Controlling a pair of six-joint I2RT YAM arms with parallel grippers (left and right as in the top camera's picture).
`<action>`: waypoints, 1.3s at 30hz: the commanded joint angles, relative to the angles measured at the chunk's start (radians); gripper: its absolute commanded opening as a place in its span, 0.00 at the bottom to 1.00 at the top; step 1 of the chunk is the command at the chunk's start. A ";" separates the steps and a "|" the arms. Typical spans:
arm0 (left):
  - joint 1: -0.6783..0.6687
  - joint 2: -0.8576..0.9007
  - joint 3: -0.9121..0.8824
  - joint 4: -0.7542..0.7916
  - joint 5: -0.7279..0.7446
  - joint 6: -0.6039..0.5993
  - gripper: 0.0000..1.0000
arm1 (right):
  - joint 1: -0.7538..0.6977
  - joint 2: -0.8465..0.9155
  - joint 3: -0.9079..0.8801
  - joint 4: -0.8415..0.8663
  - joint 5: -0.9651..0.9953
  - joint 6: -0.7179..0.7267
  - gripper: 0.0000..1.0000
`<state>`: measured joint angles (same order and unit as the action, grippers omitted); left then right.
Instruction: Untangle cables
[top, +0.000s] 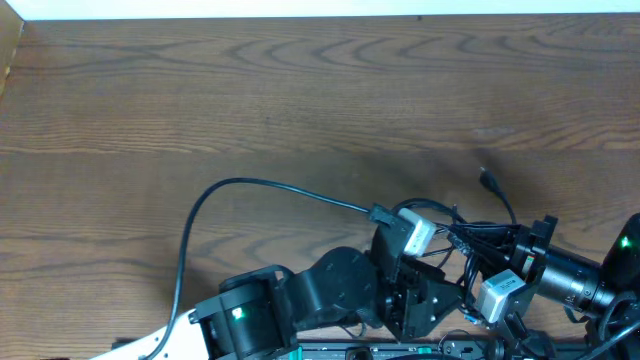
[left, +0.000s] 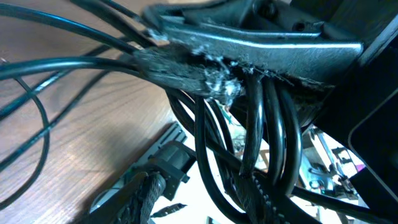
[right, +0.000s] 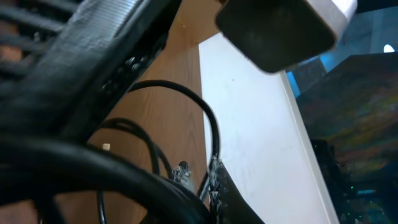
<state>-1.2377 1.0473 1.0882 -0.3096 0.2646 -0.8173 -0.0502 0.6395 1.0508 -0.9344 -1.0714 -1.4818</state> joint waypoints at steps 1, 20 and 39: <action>-0.003 0.023 0.016 0.021 0.060 -0.008 0.47 | -0.001 -0.005 0.007 0.010 -0.038 0.007 0.01; -0.003 0.071 0.016 0.101 0.060 -0.091 0.40 | -0.001 -0.005 0.007 0.113 0.004 0.155 0.01; 0.061 0.040 0.016 0.072 0.028 -0.089 0.08 | -0.001 -0.005 0.007 0.117 0.280 0.319 0.01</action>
<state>-1.2079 1.1072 1.0893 -0.1989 0.3122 -0.9127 -0.0502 0.6395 1.0504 -0.8246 -0.8623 -1.2316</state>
